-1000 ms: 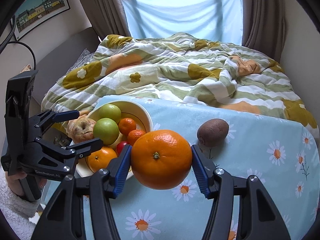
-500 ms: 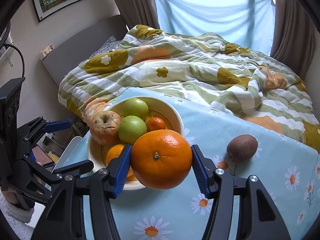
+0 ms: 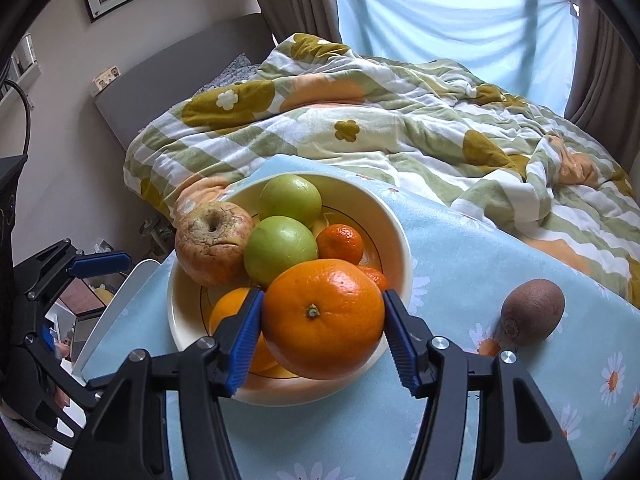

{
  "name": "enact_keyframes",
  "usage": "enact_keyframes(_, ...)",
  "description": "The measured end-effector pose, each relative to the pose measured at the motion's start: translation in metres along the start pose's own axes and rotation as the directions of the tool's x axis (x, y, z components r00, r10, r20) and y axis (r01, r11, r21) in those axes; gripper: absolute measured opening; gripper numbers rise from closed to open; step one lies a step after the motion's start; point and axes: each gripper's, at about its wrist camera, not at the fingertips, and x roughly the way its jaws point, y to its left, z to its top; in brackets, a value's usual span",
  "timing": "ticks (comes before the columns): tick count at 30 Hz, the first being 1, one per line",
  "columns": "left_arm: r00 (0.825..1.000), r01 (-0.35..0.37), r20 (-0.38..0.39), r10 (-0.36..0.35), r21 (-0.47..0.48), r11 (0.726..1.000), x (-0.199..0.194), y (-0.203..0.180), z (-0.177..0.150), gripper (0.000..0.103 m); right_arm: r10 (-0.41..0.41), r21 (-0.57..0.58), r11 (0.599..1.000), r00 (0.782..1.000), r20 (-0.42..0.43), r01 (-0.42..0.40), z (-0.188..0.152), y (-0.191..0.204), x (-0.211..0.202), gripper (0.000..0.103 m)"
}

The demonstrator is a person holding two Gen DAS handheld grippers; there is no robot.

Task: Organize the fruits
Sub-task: 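Open the left gripper to drop the apple while the right gripper releases the orange, then withdraw both grippers from the bowl toward the kiwi and red tomato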

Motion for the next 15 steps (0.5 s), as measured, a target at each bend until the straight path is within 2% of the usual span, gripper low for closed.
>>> enact_keyframes(2,1.000,-0.003,-0.001,0.003,0.001,1.000,-0.001,0.000,-0.001,0.103,-0.006,-0.007,1.000,1.000,0.023,0.007,-0.001,0.000,-0.003,0.061)
enact_keyframes(4,1.000,-0.006,-0.002,0.006,0.003,1.000,-0.002,0.001,-0.001,0.103,-0.002,-0.012,1.000,0.998,0.069,0.003,0.000,-0.001,-0.012,0.097)
enact_keyframes(5,1.000,-0.007,-0.003,0.007,0.004,1.000,-0.002,0.000,-0.002,0.103,0.003,-0.012,1.000,0.997,0.083,-0.002,0.001,-0.001,-0.015,0.102)
enact_keyframes(15,1.000,-0.015,0.005,0.015,-0.010,1.000,-0.018,-0.005,-0.001,0.103,-0.008,0.010,1.000,0.995,0.101,0.007,0.000,-0.006,-0.036,0.102)
